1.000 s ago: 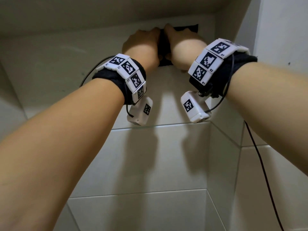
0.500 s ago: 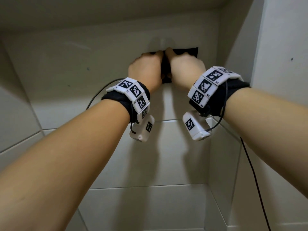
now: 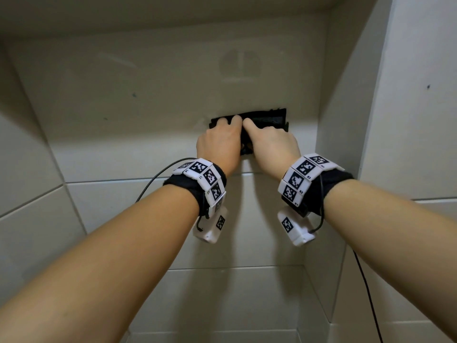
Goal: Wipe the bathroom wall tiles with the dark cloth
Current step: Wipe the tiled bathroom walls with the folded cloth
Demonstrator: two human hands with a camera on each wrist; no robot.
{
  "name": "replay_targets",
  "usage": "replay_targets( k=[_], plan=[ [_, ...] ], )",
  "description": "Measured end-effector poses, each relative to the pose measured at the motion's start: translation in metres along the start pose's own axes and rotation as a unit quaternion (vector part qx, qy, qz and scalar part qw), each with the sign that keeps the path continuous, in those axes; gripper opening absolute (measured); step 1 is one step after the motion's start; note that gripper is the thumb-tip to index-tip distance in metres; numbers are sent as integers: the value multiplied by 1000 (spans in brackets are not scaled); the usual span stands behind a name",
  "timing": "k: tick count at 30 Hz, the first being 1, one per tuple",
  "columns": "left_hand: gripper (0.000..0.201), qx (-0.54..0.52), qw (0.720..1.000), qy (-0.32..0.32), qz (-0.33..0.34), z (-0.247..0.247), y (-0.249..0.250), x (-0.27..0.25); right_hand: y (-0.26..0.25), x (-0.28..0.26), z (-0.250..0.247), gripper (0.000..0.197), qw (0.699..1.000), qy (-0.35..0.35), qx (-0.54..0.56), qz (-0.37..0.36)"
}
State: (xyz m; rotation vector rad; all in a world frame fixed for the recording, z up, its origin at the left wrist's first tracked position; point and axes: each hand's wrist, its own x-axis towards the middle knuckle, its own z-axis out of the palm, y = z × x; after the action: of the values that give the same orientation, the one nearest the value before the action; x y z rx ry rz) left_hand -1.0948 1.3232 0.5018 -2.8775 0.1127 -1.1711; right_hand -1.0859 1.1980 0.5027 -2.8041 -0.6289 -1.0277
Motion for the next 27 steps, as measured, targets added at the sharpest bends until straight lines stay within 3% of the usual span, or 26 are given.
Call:
replay_targets(
  k=[9, 18, 27],
  plan=[
    [31, -9, 1000, 1, -13, -7, -3, 10, 8, 20, -6, 37, 998, 23, 50, 16],
    [44, -32, 997, 63, -35, -59, -24, 66, -4, 74, -65, 32, 988, 90, 124, -22],
    [44, -30, 995, 73, -62, -54, -21, 66, -1, 78, -61, 38, 992, 62, 105, -22]
  ],
)
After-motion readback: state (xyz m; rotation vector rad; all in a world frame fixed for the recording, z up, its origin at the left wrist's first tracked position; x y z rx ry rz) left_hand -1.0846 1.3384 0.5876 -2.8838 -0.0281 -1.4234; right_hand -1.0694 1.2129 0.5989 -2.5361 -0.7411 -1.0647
